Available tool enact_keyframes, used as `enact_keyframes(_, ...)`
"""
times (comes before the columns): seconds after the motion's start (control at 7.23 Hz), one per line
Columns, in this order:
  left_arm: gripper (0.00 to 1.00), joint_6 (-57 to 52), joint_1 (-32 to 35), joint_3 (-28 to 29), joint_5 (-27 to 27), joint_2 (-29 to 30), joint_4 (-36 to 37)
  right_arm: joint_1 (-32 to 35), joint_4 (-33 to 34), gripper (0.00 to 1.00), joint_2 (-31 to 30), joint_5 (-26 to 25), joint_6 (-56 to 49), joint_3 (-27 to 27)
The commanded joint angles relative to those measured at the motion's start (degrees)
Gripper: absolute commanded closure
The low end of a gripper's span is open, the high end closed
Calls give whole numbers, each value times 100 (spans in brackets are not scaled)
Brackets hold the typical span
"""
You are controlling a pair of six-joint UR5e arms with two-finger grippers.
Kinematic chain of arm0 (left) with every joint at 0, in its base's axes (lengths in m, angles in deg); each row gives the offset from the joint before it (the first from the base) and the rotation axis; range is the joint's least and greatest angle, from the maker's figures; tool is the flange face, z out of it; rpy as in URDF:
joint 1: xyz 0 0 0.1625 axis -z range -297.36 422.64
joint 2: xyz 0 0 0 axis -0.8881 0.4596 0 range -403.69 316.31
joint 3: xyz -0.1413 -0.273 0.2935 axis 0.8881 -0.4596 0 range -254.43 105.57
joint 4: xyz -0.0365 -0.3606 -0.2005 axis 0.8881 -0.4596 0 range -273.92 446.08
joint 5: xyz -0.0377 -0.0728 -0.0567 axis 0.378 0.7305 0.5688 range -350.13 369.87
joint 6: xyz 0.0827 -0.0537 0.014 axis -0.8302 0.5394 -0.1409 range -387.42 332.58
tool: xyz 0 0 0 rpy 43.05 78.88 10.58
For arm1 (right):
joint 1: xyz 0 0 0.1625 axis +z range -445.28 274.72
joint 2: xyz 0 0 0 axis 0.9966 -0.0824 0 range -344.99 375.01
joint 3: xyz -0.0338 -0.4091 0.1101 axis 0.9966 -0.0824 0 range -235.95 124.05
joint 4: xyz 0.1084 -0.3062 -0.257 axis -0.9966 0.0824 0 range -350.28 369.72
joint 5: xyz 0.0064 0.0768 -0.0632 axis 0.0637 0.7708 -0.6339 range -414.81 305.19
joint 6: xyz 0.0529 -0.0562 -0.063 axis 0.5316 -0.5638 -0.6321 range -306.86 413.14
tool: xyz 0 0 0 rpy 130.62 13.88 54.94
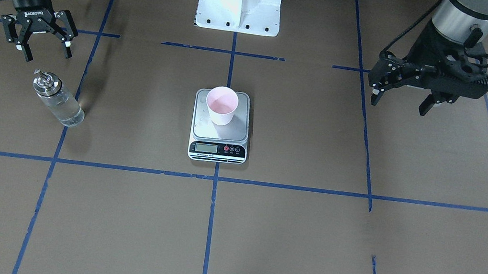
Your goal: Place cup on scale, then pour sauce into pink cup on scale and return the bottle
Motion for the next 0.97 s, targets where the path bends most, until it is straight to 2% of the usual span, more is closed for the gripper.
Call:
enact_keyframes(0.0,0,-3,12,12,-37,-22,-16,-368,-57,0,442,-960,-67,-599)
enact_keyframes(0.14,0,-55,20,12,-55,-22,-16,-491,-66,0,801,-1372,-137,-828)
enact_keyframes(0.83,0,-82,20,56,-55,-22,-16,-474,-92,0,884,-1629,-612,-909)
